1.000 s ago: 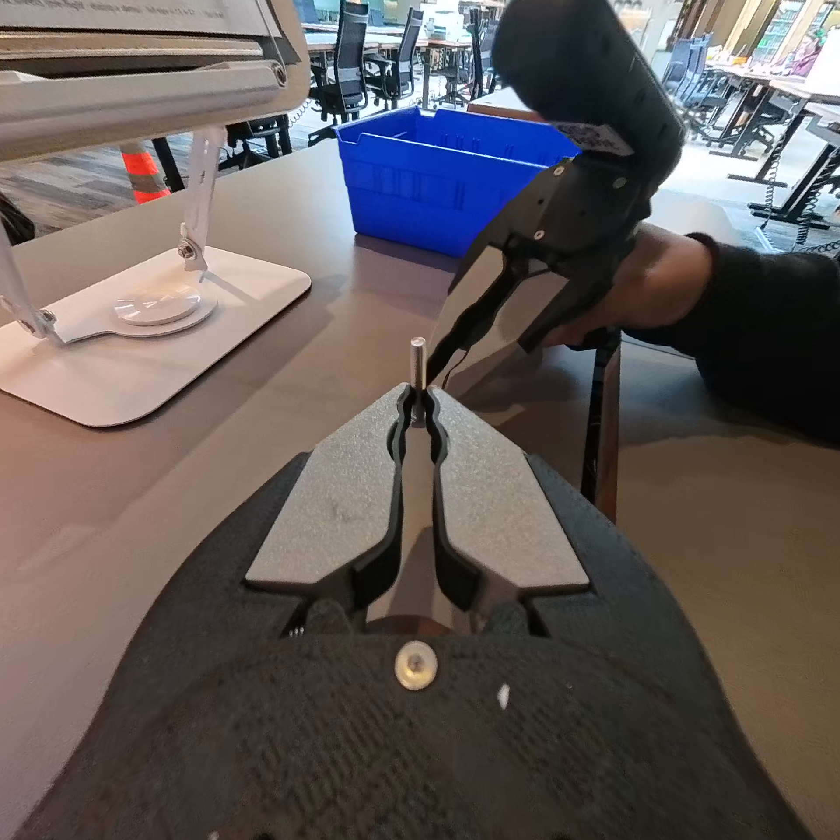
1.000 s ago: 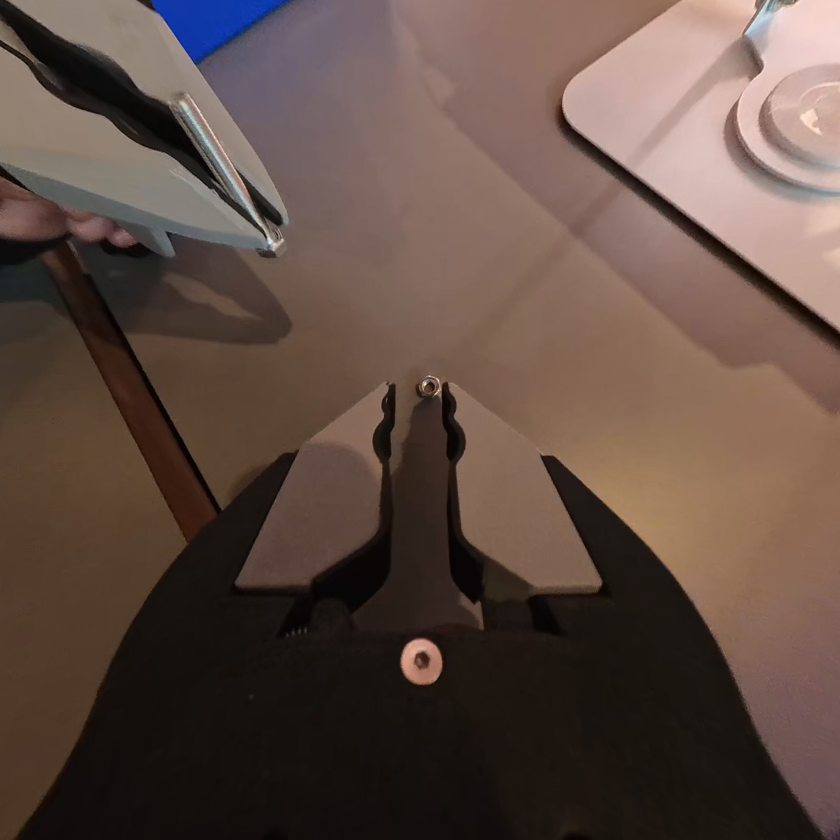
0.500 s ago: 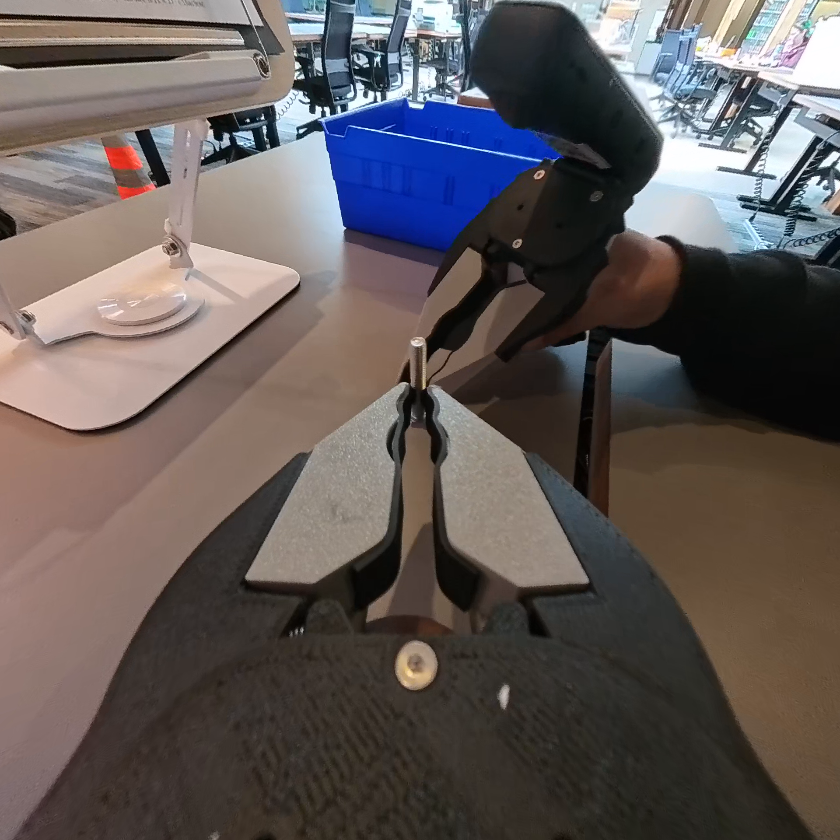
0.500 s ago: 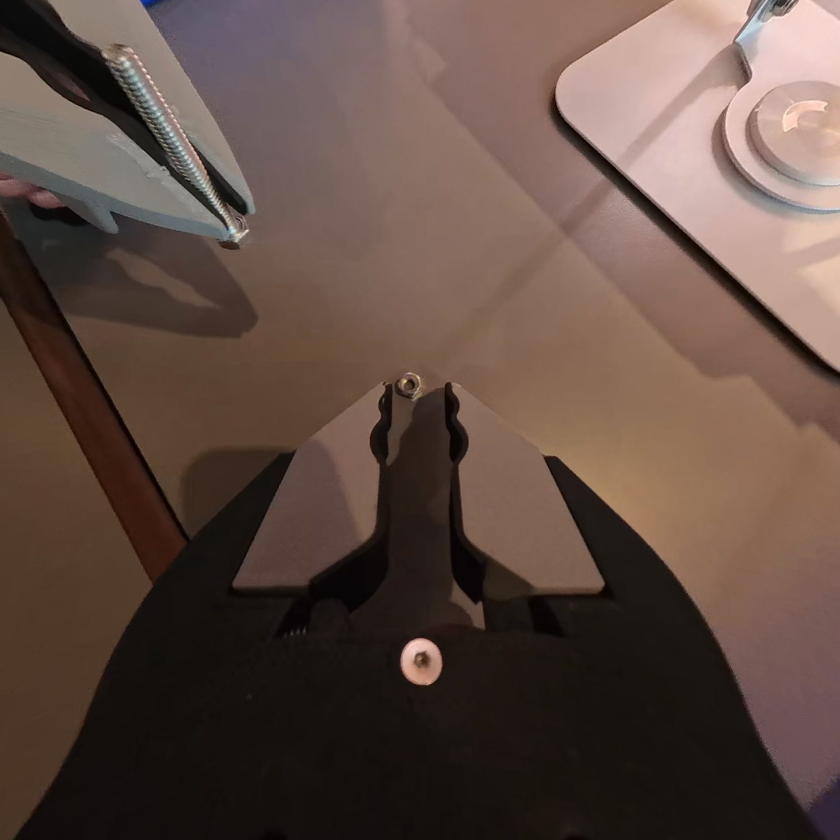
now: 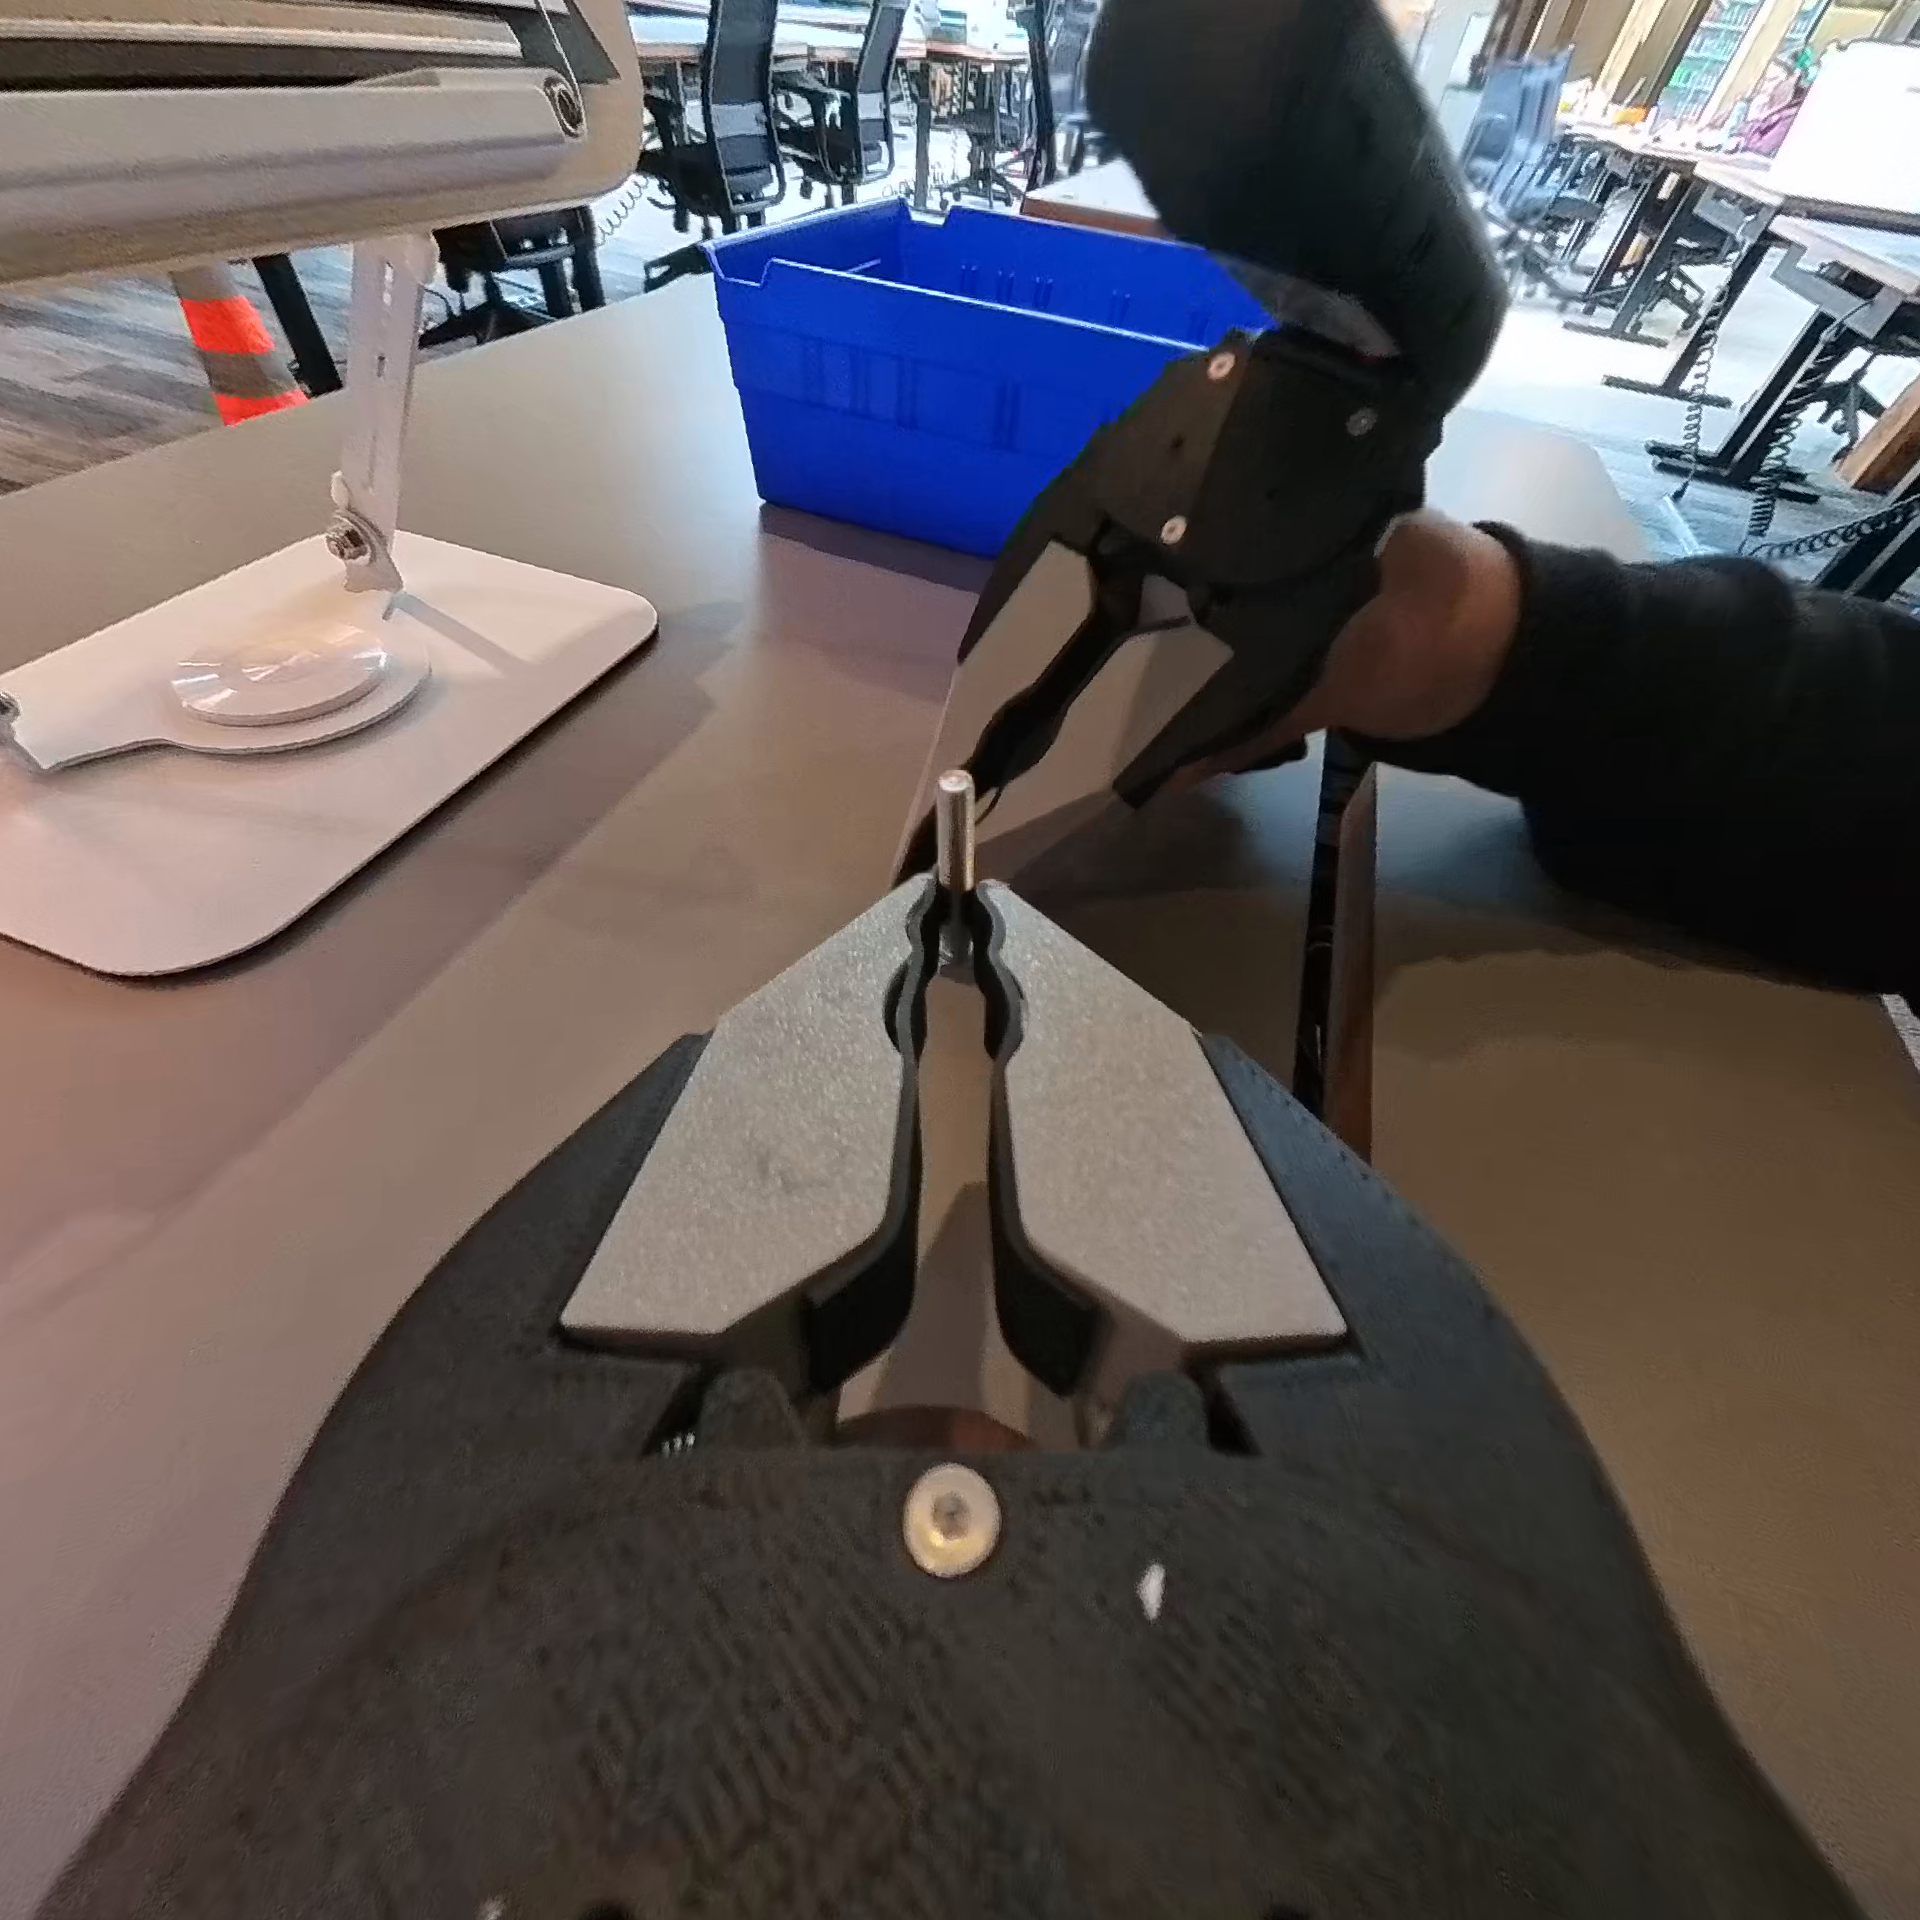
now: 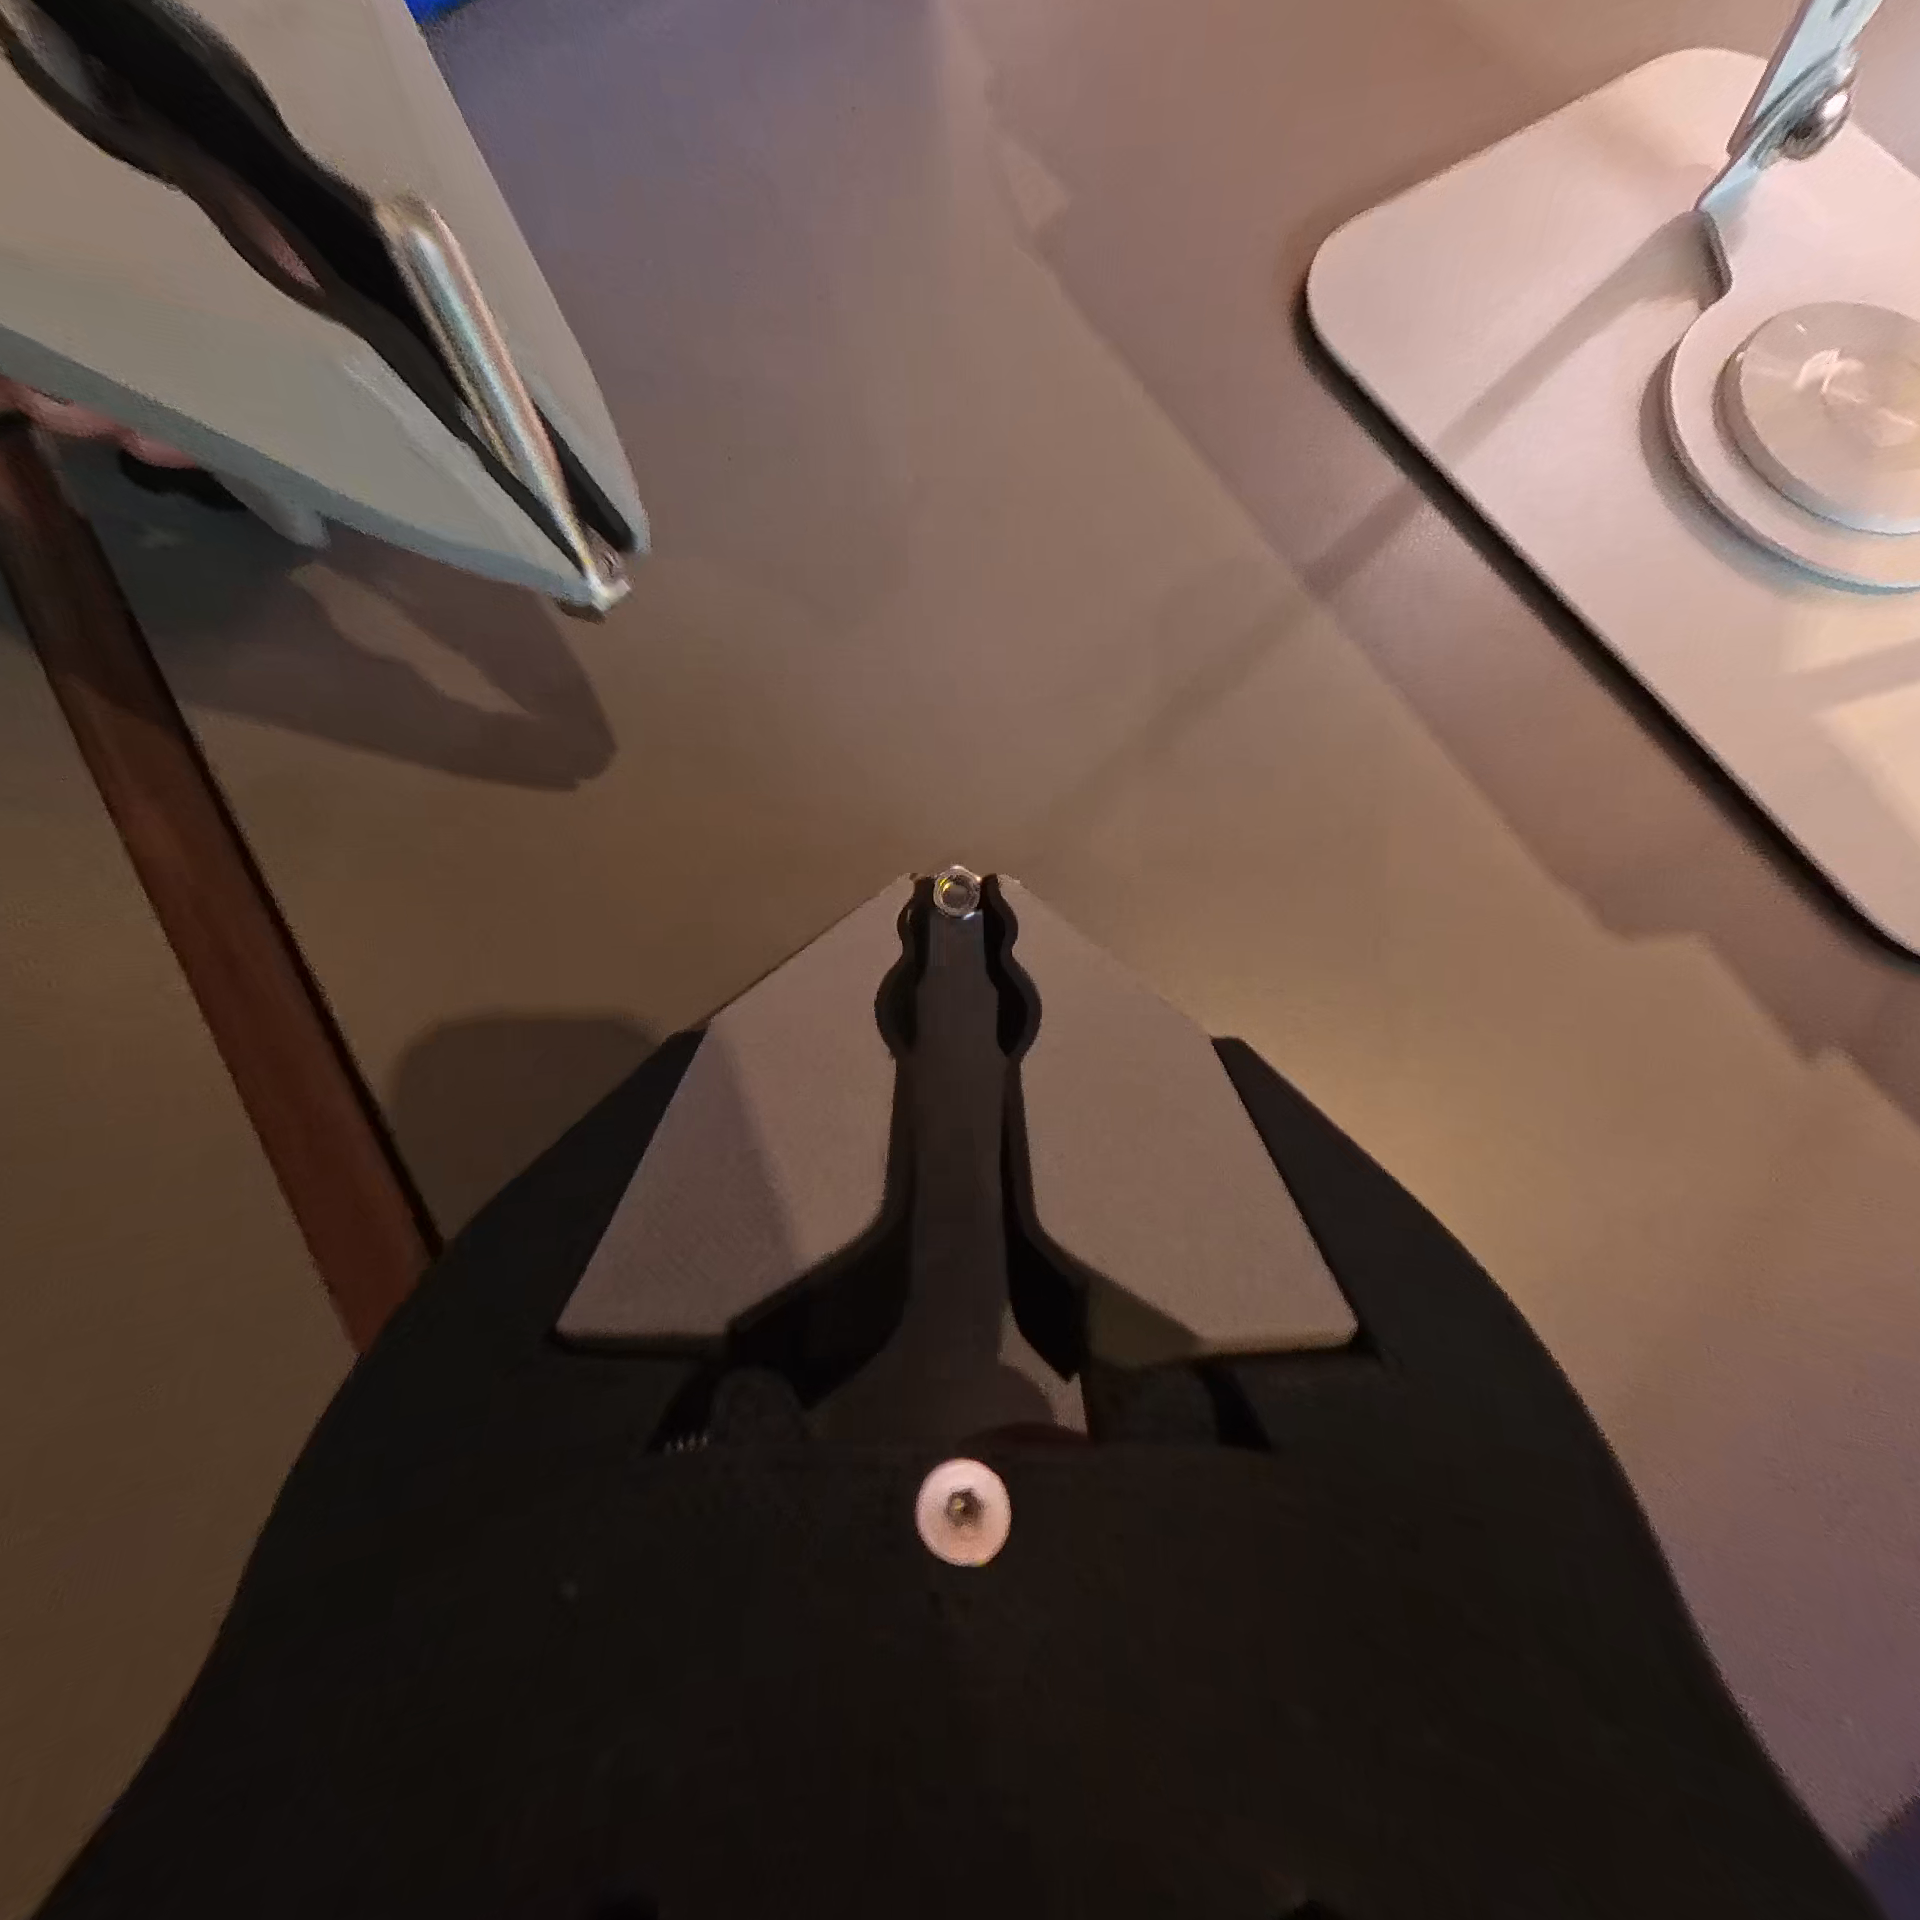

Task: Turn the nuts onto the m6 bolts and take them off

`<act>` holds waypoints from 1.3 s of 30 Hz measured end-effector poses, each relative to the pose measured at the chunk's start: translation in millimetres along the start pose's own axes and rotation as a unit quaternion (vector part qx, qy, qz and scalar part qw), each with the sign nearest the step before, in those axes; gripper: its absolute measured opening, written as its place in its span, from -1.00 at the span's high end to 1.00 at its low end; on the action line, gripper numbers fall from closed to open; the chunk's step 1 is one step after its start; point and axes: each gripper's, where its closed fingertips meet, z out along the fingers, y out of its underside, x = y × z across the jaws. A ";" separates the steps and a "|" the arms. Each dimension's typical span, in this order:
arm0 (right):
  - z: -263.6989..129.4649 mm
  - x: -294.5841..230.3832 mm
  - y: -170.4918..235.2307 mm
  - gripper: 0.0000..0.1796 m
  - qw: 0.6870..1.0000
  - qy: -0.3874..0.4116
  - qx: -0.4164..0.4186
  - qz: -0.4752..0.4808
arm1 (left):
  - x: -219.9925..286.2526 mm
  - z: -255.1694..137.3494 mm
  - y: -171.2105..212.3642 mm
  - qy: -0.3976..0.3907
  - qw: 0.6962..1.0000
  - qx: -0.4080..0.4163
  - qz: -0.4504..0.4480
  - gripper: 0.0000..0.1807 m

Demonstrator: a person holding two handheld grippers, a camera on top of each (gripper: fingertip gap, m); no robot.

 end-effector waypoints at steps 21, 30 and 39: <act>-49.6 -47.2 -81.4 0.93 0.991 -0.069 0.021 -0.115 | 0.4 4.6 4.5 -0.024 0.999 -0.023 0.035 0.98; -42.1 -51.3 -81.0 0.93 0.990 -0.073 0.014 -0.121 | 1.5 5.5 5.3 -0.026 0.998 -0.027 0.041 0.97; -43.4 -49.9 -79.4 0.93 0.990 -0.077 0.010 -0.116 | 0.6 5.4 5.1 -0.029 0.998 -0.027 0.040 0.98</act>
